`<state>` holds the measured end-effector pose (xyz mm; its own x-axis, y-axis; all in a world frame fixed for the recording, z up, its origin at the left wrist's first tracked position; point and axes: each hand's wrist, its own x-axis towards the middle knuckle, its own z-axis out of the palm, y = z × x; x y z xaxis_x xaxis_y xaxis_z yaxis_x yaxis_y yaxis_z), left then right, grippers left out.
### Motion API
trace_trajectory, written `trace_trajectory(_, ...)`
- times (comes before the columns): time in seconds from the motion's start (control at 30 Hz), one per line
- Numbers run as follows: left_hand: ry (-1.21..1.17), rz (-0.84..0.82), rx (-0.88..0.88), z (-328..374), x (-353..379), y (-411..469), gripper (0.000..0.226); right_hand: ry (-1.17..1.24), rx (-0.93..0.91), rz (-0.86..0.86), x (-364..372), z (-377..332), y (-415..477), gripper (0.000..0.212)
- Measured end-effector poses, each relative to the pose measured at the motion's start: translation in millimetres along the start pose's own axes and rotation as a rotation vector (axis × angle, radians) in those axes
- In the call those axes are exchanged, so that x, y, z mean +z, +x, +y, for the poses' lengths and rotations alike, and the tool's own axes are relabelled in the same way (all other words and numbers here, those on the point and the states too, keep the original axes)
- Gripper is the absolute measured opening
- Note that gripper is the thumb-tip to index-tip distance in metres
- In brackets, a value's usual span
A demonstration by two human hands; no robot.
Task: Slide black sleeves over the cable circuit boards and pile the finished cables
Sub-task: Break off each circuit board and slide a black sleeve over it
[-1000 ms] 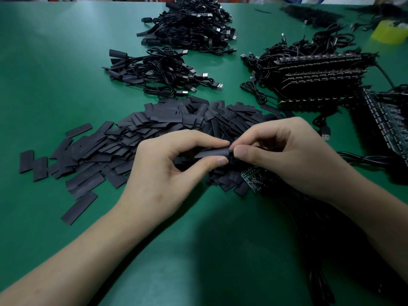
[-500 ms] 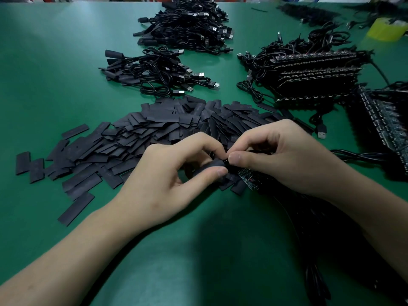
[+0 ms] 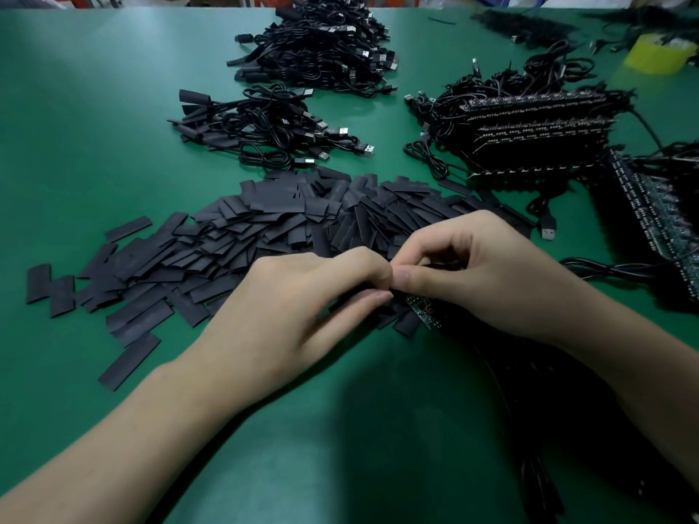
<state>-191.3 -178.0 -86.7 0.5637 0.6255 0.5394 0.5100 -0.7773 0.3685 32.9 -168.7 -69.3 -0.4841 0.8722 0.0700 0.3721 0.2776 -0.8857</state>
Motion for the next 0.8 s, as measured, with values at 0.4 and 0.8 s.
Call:
trace_trajectory(0.4, -1.074, 0.006, -0.425, -4, -7, 0, 0.042, 0.292, 0.038, 0.059, -14, -1, 0, 0.010)
trace_trajectory(0.8, -1.277, -0.142, -0.461, -1, -7, -1, 0.036, 0.289, 0.004, -0.114, -16, -9, -3, 0.015)
